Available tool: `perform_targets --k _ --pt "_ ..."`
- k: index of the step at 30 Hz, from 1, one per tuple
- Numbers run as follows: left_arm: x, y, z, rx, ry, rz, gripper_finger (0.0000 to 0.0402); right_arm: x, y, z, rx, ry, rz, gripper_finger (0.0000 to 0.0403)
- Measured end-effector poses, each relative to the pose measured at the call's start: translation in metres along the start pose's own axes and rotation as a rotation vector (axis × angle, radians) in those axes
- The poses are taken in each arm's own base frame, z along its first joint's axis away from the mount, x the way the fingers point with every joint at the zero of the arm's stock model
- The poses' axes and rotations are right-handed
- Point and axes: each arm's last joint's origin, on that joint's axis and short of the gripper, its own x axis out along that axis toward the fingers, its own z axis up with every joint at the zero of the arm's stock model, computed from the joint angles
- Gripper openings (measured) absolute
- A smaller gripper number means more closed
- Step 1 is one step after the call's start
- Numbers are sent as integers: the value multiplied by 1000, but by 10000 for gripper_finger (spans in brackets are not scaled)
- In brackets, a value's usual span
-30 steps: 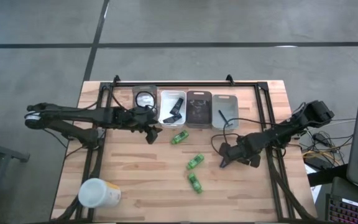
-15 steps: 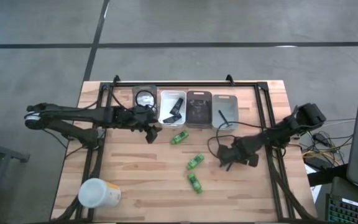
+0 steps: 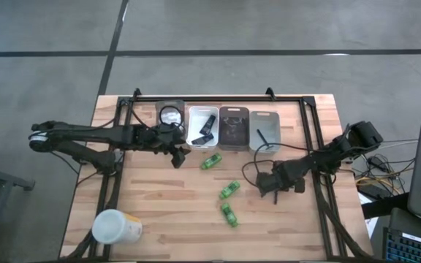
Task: Pick & Place Travel size toiletries
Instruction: Put the right razor into the gray bin
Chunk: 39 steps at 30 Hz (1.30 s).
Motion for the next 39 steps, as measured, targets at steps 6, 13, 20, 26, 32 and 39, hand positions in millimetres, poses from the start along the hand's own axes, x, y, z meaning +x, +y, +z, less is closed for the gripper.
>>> perform_targets --k 6,13,20,26,32,39 --pt "0 -1 1 -3 -11 -5 234 -6 -3 1 -30 22 15 27" --pt "0 -1 1 -5 -15 -8 234 -50 -1 4 -53 -47 240 25" --pt "0 -1 2 -38 -19 -10 234 -112 -2 46 -67 -292 365 24" --pt "1 -1 5 -214 -62 11 234 -134 -12 130 -131 -323 353 28" --pt "0 -2 16 -294 -192 19 234 -106 -24 195 -137 -206 493 41" --pt "-1 -4 22 -399 -234 -16 234 -79 -14 210 -236 -203 494 39"
